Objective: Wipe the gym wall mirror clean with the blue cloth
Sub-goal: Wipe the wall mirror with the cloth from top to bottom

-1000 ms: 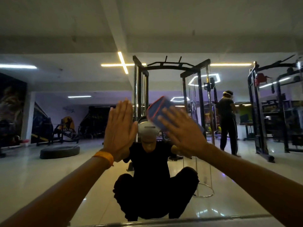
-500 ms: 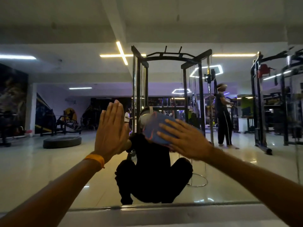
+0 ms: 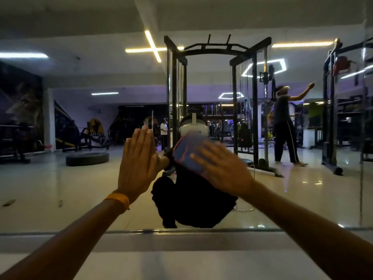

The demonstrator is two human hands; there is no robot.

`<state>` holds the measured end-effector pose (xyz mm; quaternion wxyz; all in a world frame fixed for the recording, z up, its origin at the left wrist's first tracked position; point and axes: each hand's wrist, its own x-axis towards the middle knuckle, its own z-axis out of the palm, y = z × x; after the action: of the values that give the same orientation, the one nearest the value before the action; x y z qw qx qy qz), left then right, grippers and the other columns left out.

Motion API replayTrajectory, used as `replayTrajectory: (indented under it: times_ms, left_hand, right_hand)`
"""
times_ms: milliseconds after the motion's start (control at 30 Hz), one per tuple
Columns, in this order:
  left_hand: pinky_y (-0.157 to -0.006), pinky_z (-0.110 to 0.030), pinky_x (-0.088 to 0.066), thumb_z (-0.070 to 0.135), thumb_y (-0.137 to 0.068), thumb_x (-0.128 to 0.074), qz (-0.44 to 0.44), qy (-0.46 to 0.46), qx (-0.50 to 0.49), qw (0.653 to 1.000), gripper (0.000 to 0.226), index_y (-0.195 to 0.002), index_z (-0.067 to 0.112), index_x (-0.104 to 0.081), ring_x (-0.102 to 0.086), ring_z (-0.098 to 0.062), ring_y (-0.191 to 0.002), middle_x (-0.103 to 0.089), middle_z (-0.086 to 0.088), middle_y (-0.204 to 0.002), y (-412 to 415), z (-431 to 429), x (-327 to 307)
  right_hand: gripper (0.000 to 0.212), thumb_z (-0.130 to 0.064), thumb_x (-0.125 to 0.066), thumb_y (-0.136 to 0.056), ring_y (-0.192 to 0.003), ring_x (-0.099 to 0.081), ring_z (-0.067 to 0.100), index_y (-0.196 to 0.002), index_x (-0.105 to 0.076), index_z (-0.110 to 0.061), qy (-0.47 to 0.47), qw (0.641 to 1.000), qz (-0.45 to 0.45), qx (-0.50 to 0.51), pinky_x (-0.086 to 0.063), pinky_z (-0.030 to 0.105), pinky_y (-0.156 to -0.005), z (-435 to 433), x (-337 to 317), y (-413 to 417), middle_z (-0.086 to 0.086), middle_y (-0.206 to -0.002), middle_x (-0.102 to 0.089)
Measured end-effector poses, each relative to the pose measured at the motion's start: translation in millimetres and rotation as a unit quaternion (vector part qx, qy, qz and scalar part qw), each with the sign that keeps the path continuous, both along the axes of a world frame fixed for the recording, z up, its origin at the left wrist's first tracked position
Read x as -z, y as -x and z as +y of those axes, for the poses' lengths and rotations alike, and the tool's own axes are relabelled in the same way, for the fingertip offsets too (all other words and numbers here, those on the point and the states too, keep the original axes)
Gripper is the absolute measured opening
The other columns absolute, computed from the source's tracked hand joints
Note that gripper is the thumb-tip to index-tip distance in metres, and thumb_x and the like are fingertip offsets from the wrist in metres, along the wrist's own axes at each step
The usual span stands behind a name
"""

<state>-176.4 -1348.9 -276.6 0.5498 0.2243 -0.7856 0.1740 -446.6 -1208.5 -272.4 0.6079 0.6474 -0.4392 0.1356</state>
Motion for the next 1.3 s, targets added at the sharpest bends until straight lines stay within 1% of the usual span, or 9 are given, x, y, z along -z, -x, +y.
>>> replayTrajectory:
  times_ms: [133, 267, 367, 533, 667, 800, 1000, 1167, 1300]
  left_hand:
    - [-0.131, -0.05, -0.001, 0.04, -0.107, -0.03, 0.013, -0.032, -0.016, 0.999, 0.068, -0.165, 0.018, -0.001, 0.005, -0.022, -0.161, 0.005, -0.003, -0.175, -10.3, -4.1, 17.8]
    - [-0.129, -0.034, 0.01, 0.046, -0.108, -0.027, 0.0, -0.012, -0.032, 0.999, 0.068, -0.165, 0.019, -0.001, 0.007, -0.021, -0.161, 0.005, -0.005, -0.175, -15.6, -8.9, 22.9]
    - [-0.129, -0.034, 0.01, 0.049, -0.108, -0.024, -0.003, -0.006, -0.036, 0.999, 0.069, -0.166, 0.016, -0.003, 0.006, -0.022, -0.161, 0.003, -0.007, -0.175, -14.5, -9.8, 23.1]
    - [-0.131, -0.043, 0.006, 0.042, -0.108, -0.027, 0.008, -0.012, -0.033, 0.999, 0.069, -0.165, 0.01, -0.007, 0.003, -0.026, -0.161, 0.001, -0.009, -0.174, -7.5, -10.7, 24.3]
    - [-0.131, -0.046, 0.003, 0.048, -0.108, -0.023, 0.002, -0.009, -0.018, 1.0, 0.07, -0.165, 0.01, -0.007, 0.003, -0.027, -0.161, 0.001, -0.01, -0.174, -11.9, -9.2, 24.4]
    - [-0.131, -0.044, 0.004, 0.046, -0.108, -0.025, -0.003, -0.019, -0.003, 1.0, 0.07, -0.165, 0.011, -0.008, 0.003, -0.025, -0.161, -0.001, -0.01, -0.174, -15.4, -10.0, 23.9]
    - [-0.131, -0.05, -0.001, 0.04, -0.109, -0.03, -0.004, -0.018, 0.001, 1.0, 0.068, -0.165, 0.01, -0.009, 0.006, -0.023, -0.161, 0.0, -0.008, -0.174, -11.6, -5.0, 29.6]
    - [-0.13, -0.054, -0.009, 0.041, -0.108, -0.027, -0.058, -0.008, 0.003, 0.998, 0.067, -0.165, 0.01, -0.012, 0.003, -0.024, -0.161, -0.002, -0.008, -0.174, -11.2, -0.5, 51.8]
    - [-0.129, -0.057, -0.011, 0.037, -0.108, -0.031, -0.053, -0.014, 0.002, 0.999, 0.066, -0.165, 0.009, -0.013, 0.0, -0.027, -0.161, -0.003, -0.009, -0.174, -13.6, 2.1, 70.8]
  right_hand:
    - [0.056, -0.037, -0.029, -0.11, -0.158, -0.011, 0.031, -0.162, -0.025, -0.018, 0.104, 0.967, -0.234, -0.016, -0.01, 0.053, -0.127, -0.6, -6.8, -19.1, 0.012, -0.169, -0.022]
    - [0.058, -0.031, -0.042, -0.104, -0.157, -0.012, 0.029, -0.16, -0.03, -0.019, -0.01, 0.998, -0.051, -0.019, -0.002, 0.046, -0.129, -31.1, 65.4, -53.4, 0.007, -0.168, -0.022]
    - [0.055, -0.038, -0.036, -0.107, -0.156, -0.018, 0.029, -0.159, -0.032, -0.02, -0.035, 0.999, 0.025, -0.003, -0.008, 0.048, -0.128, -15.3, 32.1, -24.1, 0.008, -0.166, -0.024]
    - [0.056, -0.041, -0.02, -0.111, -0.156, -0.018, 0.034, -0.16, -0.03, -0.015, 0.094, 0.971, -0.22, -0.012, -0.012, 0.052, -0.125, -1.4, -17.9, -21.5, 0.013, -0.167, -0.027]
    - [0.058, -0.036, -0.032, -0.105, -0.156, -0.015, 0.031, -0.159, -0.026, -0.018, 0.006, 0.994, -0.11, -0.001, -0.003, 0.048, -0.127, -24.2, 43.0, -54.0, 0.01, -0.167, -0.026]
    - [0.054, -0.042, -0.023, -0.11, -0.155, -0.018, 0.032, -0.159, -0.027, -0.018, -0.02, 1.0, -0.017, 0.016, -0.01, 0.05, -0.127, -3.2, 9.0, -21.5, 0.011, -0.166, -0.026]
    - [0.06, -0.036, -0.034, -0.111, -0.16, 0.0, 0.034, -0.165, -0.014, -0.018, 0.122, 0.935, -0.332, 0.023, -0.005, 0.055, -0.129, 7.8, 22.1, -17.2, 0.011, -0.173, -0.005]
    - [0.059, -0.037, -0.038, -0.107, -0.159, -0.01, 0.03, -0.162, -0.023, -0.021, -0.046, 0.996, -0.073, 0.031, -0.021, 0.053, -0.124, 7.4, 119.5, -26.6, 0.01, -0.169, -0.024]
    - [0.053, -0.037, -0.024, -0.114, -0.159, -0.011, 0.033, -0.163, -0.016, -0.019, 0.102, 0.955, -0.278, 0.004, -0.024, 0.063, -0.123, 42.8, 79.8, 15.9, 0.008, -0.172, -0.013]
